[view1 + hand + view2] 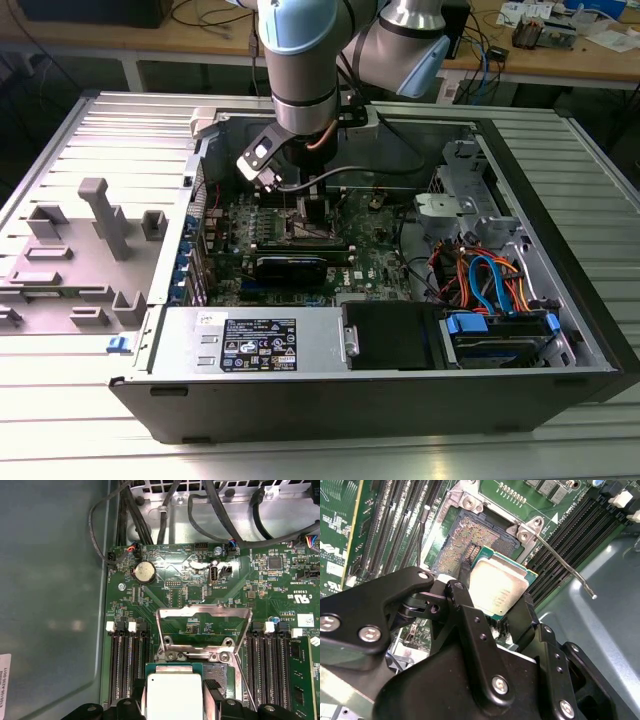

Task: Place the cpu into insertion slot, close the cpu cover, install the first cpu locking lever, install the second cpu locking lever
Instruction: 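Place the cpu into insertion slot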

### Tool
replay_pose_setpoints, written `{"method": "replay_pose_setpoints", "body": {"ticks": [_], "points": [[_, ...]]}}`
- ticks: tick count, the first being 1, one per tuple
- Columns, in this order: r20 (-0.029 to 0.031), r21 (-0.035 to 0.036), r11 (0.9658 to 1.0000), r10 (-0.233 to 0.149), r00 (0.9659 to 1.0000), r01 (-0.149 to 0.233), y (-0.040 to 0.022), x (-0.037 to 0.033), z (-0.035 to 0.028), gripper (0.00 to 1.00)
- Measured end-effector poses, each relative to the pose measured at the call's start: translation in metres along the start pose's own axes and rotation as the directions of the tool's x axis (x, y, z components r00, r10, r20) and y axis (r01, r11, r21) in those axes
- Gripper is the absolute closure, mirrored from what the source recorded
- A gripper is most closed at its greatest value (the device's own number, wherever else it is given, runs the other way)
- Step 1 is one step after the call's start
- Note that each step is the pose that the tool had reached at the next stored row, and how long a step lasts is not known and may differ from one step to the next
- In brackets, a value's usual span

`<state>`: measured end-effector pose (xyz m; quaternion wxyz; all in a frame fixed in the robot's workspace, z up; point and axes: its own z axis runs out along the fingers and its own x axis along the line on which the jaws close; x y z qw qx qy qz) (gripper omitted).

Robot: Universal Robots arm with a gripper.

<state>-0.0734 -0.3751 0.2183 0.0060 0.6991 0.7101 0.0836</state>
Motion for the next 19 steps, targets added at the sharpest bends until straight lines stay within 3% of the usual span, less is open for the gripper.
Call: {"method": "replay_pose_setpoints", "body": {"ticks": [6, 8, 9, 12, 15, 17, 19], "points": [[-0.003, 0.0, 1.0, 0.0, 1.0, 0.0, 0.0, 0.0, 0.0, 0.46], [-0.0007, 0.0, 1.0, 0.0, 1.0, 0.0, -0.0005, -0.0001, 0.0004, 0.46], [0.0051, 0.0002, 1.0, -0.001, 1.0, 0.001, -0.0007, -0.0001, 0.0009, 0.46], [0.039, 0.0009, 1.0, -0.005, 0.9992, 0.005, -0.0013, -0.0001, 0.0024, 0.46], [0.0651, 0.0017, 1.0, -0.007, 0.9979, 0.007, -0.0021, -0.0002, 0.0035, 0.46], [0.076, 0.0018, 1.0, -0.007, 0.9971, 0.007, -0.0027, -0.0004, 0.0045, 0.46], [0.0772, 0.001, 1.0, 0.0, 0.997, 0.0, -0.0044, -0.0008, 0.0088, 0.46]]}}
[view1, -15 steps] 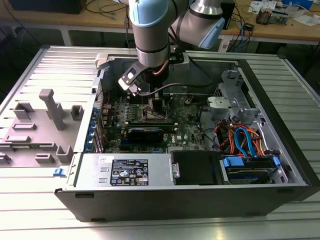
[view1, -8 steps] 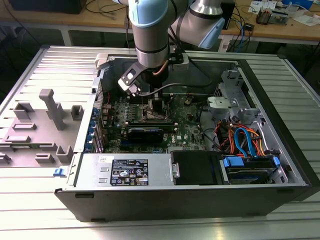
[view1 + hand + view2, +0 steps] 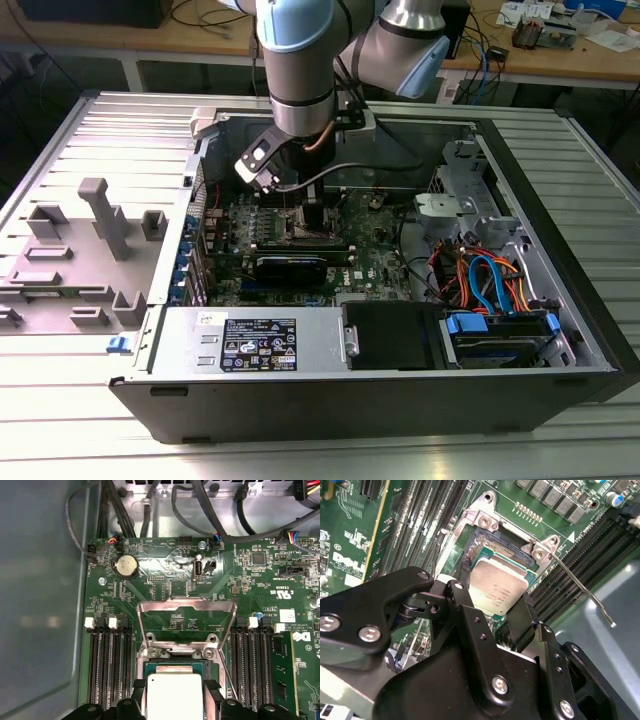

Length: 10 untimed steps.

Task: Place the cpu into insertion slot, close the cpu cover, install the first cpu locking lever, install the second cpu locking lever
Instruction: 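Place the cpu into insertion slot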

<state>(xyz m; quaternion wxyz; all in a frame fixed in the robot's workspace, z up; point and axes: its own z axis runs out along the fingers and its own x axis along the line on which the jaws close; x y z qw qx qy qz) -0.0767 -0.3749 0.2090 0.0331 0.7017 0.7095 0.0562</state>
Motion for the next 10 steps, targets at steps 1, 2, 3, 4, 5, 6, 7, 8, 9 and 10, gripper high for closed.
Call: {"method": "replay_pose_setpoints", "body": {"ticks": [1, 2, 3, 4, 5, 6, 7, 8, 9, 10], "points": [[0.0006, 0.0001, 1.0, 0.003, 1.0, -0.003, -0.0016, -0.0003, 0.0059, 0.46], [0.0018, 0.0002, 1.0, 0.0, 1.0, 0.0, -0.0027, -0.0005, 0.0064, 0.46], [0.0045, 0.0001, 1.0, 0.0, 1.0, 0.0, -0.0027, -0.0007, 0.007, 0.46], [0.0072, 0.0, 1.0, 0.0, 1.0, 0.0, -0.0028, -0.0007, 0.0074, 0.46], [0.0095, 0.0002, 1.0, -0.001, 1.0, 0.001, -0.0028, -0.0007, 0.0076, 0.46], [0.0115, 0.0001, 1.0, -0.001, 0.9999, 0.001, -0.0028, -0.0007, 0.0079, 0.46], [0.0131, 0.0002, 1.0, -0.001, 0.9999, 0.001, -0.0029, -0.0007, 0.0082, 0.46], [0.0144, 0.0002, 1.0, -0.001, 0.9999, 0.001, -0.0029, -0.0008, 0.0087, 0.46], [0.0156, 0.0002, 1.0, 0.003, 0.9999, -0.003, -0.003, -0.0008, 0.0091, 0.46], [0.0162, 0.0, 1.0, 0.007, 0.9998, -0.007, -0.0031, -0.0008, 0.0094, 0.46]]}}
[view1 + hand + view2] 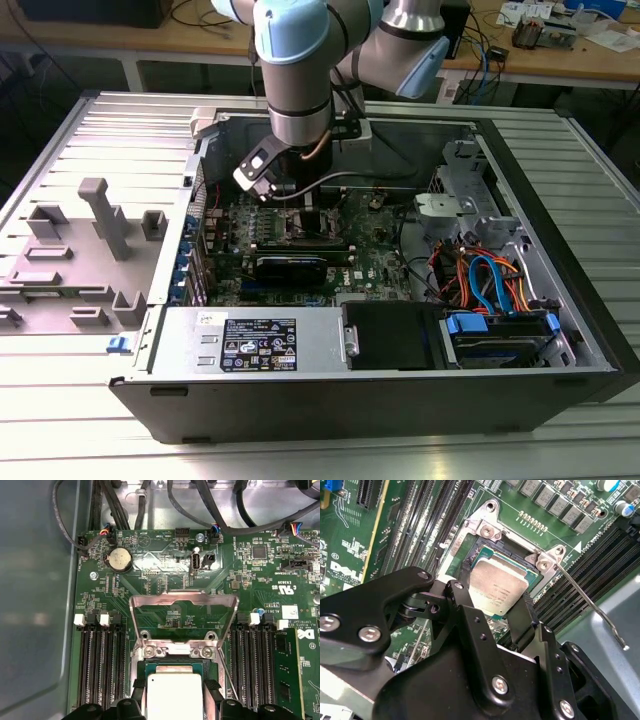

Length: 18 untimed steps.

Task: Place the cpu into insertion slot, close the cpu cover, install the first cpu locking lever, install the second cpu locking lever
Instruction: 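Place the cpu into insertion slot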

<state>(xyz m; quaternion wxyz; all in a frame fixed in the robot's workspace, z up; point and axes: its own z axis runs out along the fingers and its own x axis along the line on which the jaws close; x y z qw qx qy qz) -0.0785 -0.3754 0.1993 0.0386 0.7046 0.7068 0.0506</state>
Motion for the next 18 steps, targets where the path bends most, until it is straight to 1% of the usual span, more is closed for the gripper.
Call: {"method": "replay_pose_setpoints", "body": {"ticks": [3, 6, 17, 18], "points": [[0.0018, 0.0001, 1.0, 0.01, 1.0, -0.01, -0.0001, -0.0001, 0.0009, 0.46], [0.0017, -0.0001, 0.9999, 0.01, 0.9999, -0.01, -0.0003, 0.0, 0.002, 0.46], [0.0007, -0.0008, 0.9999, 0.01, 0.9999, -0.01, -0.0002, 0.0001, 0.0027, 0.45], [0.0013, -0.0004, 0.9999, 0.01, 0.9999, -0.01, -0.0003, 0.0, 0.0025, 0.38]]}}
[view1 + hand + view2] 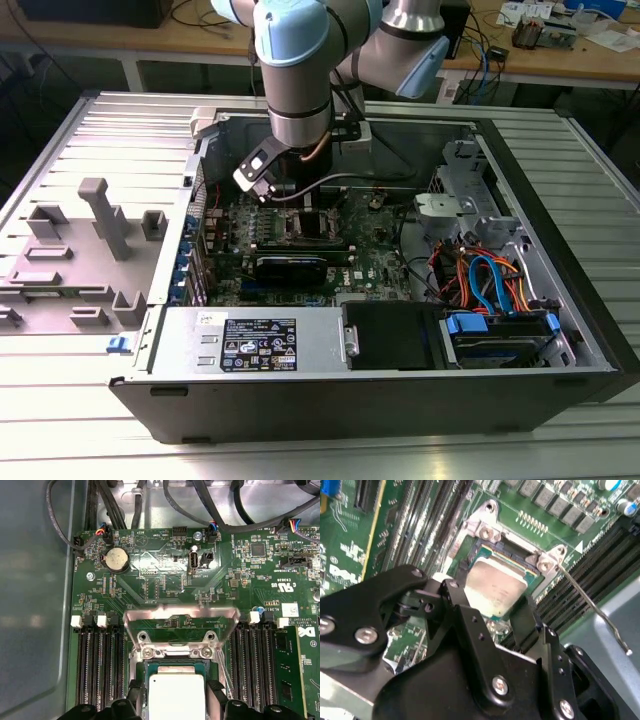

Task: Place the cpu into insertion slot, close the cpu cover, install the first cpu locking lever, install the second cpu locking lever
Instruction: 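Place the cpu into insertion slot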

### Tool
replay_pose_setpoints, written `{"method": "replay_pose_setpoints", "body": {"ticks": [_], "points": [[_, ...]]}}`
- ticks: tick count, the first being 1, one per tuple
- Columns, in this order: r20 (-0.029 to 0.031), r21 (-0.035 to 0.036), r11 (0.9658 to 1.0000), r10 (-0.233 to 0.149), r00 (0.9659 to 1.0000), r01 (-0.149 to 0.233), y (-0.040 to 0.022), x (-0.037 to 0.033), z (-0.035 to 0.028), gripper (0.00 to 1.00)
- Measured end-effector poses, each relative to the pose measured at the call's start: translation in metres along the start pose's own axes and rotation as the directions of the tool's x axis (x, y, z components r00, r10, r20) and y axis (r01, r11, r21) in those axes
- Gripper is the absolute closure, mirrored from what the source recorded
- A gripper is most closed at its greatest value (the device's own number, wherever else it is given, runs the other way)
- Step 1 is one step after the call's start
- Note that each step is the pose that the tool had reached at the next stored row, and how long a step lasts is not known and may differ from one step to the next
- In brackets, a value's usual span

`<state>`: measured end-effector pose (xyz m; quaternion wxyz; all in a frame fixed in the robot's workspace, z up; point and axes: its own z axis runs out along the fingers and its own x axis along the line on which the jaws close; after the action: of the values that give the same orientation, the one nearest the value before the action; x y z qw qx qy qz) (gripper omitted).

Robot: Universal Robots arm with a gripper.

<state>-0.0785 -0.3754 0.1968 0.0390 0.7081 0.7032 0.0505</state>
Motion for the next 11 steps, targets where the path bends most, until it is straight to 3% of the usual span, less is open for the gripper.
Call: {"method": "replay_pose_setpoints", "body": {"ticks": [11], "points": [[-0.0007, 0.0002, 1.0, -0.006, 1.0, 0.006, 0.0001, 0.0, -0.0009, 0.38]]}}
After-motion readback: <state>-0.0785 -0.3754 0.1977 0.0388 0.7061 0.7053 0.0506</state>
